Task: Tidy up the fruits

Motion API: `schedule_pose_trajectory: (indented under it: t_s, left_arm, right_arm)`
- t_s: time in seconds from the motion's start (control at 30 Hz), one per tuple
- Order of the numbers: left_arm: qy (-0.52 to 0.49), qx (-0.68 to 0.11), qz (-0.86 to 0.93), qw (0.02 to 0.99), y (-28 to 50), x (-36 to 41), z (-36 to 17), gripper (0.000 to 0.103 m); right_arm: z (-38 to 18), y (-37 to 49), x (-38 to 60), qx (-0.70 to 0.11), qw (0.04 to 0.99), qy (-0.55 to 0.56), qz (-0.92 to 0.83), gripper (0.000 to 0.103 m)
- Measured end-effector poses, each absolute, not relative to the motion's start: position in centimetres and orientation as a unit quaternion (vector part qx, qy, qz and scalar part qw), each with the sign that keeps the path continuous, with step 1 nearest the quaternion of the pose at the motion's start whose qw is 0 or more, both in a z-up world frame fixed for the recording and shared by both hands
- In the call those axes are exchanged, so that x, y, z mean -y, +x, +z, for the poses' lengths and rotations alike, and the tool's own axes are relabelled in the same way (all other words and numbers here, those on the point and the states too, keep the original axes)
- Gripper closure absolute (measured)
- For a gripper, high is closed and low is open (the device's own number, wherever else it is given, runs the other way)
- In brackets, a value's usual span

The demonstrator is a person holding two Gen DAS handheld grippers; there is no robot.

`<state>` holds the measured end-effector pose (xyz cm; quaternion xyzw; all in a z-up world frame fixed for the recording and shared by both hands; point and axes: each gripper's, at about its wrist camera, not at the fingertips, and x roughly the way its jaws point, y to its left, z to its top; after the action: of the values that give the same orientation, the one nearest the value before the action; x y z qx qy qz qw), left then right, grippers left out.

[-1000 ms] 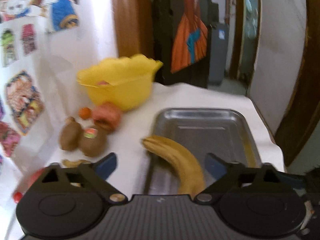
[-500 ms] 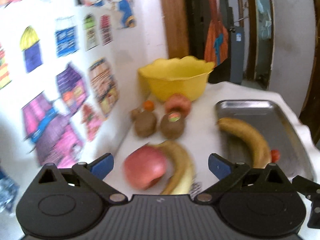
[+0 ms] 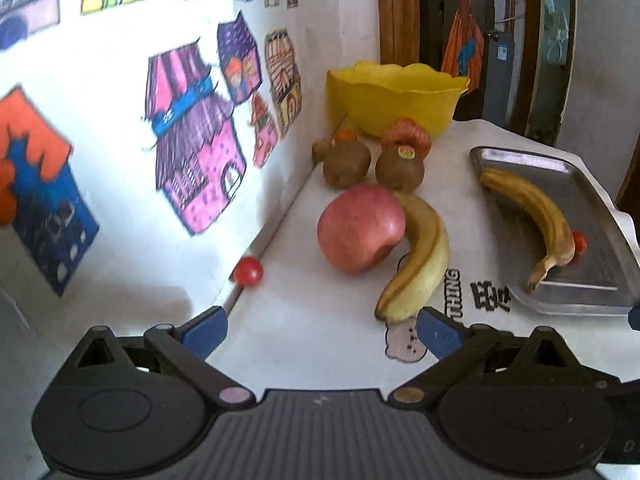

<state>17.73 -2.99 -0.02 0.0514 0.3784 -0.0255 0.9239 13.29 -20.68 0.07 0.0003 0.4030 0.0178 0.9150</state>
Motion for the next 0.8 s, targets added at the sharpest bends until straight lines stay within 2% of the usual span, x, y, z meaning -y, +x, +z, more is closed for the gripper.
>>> schedule_pose_trajectory:
  t_s: [0.47, 0.8]
  left_arm:
    - [0.059, -0.395, -0.017, 0.917, 18.2, 2.8, -0.7, 0.001]
    - [0.045, -0.375, -0.015, 0.926, 18.2, 2.6, -0.2, 0.001]
  right_arm:
    - [-0.6, 14.1, 20.4, -0.422, 0.906, 0.002, 0.006, 0.001]
    - [-0.2, 14.4, 20.3, -0.410, 0.911, 0.005, 0.033, 0.001]
